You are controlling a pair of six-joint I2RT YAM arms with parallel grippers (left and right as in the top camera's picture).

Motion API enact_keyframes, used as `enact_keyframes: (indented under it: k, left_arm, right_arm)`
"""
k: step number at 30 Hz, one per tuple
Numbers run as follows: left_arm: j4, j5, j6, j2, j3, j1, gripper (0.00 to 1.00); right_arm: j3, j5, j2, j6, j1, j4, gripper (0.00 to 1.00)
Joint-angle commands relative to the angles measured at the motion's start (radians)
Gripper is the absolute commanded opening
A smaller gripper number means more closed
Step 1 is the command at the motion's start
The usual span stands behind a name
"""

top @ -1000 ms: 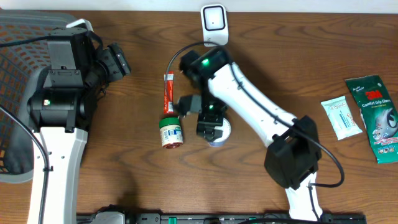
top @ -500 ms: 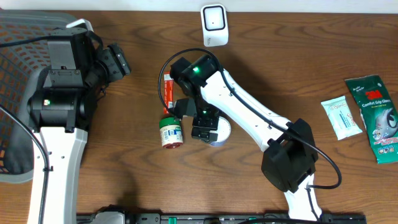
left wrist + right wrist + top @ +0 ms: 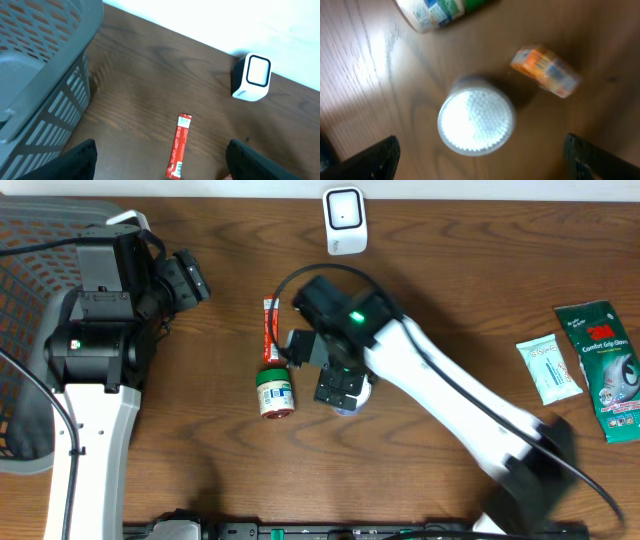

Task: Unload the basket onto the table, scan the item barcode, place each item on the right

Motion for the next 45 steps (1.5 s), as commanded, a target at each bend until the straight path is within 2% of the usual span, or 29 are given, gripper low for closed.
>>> enact_keyframes:
  k: [1, 5, 8, 11, 19, 26, 31, 36, 42, 45]
  left_arm:
    - [-0.003, 0.002, 0.013, 0.001, 0.005, 0.004, 0.82]
    - [-0.004, 0.002, 0.013, 0.001, 0.005, 0.004, 0.82]
    - [-0.004, 0.002, 0.013, 0.001, 0.005, 0.004, 0.82]
    - [-0.003, 0.002, 0.013, 0.001, 0.005, 0.004, 0.82]
    - [-0.004, 0.002, 0.013, 0.001, 0.005, 0.004, 0.82]
    - [-0.004, 0.002, 0.013, 0.001, 0.005, 0.004, 0.82]
    - [-0.004, 0.001, 0.013, 0.001, 0.005, 0.004, 0.82]
    - [-0.004, 0.002, 0.013, 0.001, 0.005, 0.004, 0.82]
    - [-0.003, 0.002, 0.013, 0.001, 0.005, 0.004, 0.82]
    - [-0.003, 0.002, 0.013, 0.001, 0.005, 0.004, 0.82]
  right_arm:
    - [-0.162, -0.017, -0.048, -0.029, -0.01, 0.089, 0.99]
    - [-0.261, -0.027, -0.033, -0.031, -0.006, 0.15, 0.99]
    - [-0.262, -0.065, -0.031, -0.034, 0.002, 0.146, 0.99]
    - [-0.262, -0.06, -0.029, -0.106, 0.006, 0.127, 0.99]
    - [-0.263, 0.003, 0.0, -0.107, -0.012, 0.249, 0.99]
    - [-0.269, 0.007, 0.008, -0.108, -0.024, 0.241, 0.99]
    - [-0.272, -0.081, 0.057, -0.13, -0.05, 0.243, 0.99]
    - [-0.272, -0.081, 0.129, -0.13, -0.063, 0.249, 0.99]
    - [-0.265, -0.08, 0.13, -0.094, -0.062, 0.243, 0.91]
    - [-0.249, -0.08, 0.129, -0.069, -0.062, 0.237, 0.83]
